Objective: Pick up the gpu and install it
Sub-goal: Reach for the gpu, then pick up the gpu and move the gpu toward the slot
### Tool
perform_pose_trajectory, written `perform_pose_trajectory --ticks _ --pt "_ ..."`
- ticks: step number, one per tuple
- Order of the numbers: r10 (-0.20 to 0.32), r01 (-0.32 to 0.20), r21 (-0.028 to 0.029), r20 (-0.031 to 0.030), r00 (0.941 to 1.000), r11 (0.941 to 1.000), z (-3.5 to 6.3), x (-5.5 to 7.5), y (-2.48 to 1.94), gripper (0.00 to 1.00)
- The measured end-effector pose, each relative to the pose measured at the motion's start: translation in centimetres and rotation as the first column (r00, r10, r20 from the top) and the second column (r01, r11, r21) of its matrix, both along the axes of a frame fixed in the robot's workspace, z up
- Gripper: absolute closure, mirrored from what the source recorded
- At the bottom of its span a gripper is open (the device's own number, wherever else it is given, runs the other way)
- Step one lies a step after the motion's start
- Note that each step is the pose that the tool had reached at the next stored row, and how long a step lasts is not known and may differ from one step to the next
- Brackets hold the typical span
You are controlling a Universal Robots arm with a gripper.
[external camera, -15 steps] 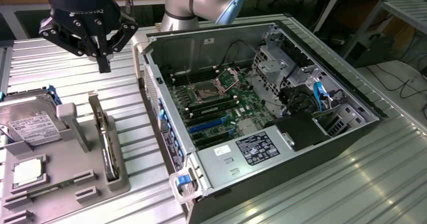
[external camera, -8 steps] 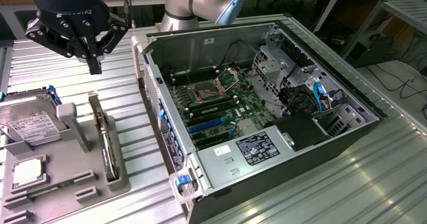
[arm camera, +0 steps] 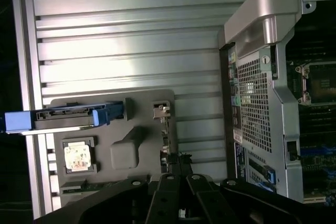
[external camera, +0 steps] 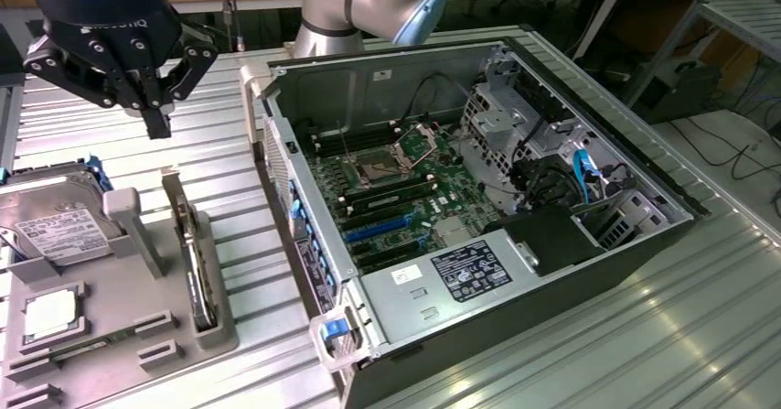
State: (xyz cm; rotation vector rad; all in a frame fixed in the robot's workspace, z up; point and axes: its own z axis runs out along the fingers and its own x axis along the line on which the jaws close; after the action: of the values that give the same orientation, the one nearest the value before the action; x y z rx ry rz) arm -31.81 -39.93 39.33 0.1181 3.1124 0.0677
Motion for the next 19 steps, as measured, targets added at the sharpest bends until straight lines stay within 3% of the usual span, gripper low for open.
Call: perform_pose_trajectory --ticks 8,19 --pt "0.0 0.0 0.0 -0.0001 1.0 1.0 0.0 -1.5 -0.02 0.89" --pt "0.0 0.0 0.0 -0.0001 1.0 1.0 0.0 -1.5 -0.02 0.89"
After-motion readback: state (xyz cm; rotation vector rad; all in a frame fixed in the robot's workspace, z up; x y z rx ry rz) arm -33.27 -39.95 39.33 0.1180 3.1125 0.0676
